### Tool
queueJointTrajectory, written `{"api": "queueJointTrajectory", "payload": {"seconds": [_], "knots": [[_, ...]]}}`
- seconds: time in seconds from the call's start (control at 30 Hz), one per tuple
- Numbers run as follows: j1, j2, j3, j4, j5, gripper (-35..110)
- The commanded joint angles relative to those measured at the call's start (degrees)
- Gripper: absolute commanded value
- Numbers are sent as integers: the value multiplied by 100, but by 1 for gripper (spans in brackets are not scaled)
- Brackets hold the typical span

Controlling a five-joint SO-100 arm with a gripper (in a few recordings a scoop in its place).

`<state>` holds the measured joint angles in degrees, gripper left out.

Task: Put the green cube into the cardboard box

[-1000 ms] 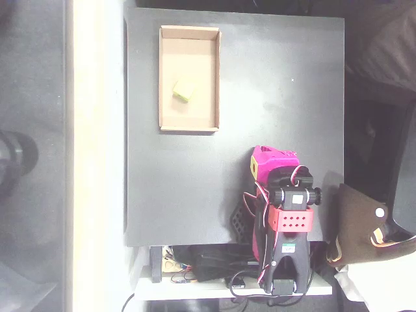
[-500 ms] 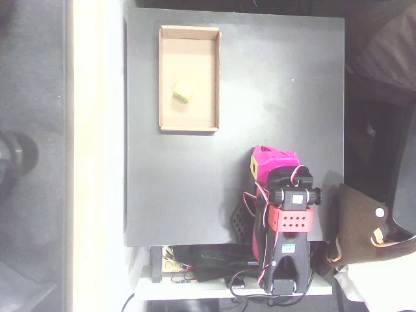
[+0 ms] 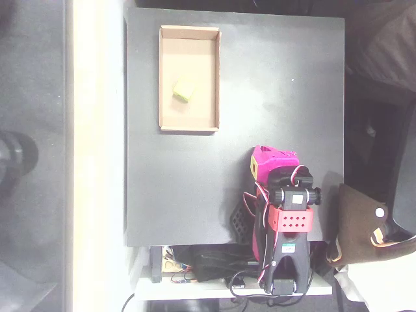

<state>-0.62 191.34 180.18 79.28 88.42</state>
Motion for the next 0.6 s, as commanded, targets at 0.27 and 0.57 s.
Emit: {"api": "queueJointTrajectory", "payload": {"seconds": [0.27,0.57], "knots": [[-53,0,70,229,9,2],[-53,0,70,229,44,2]]}}
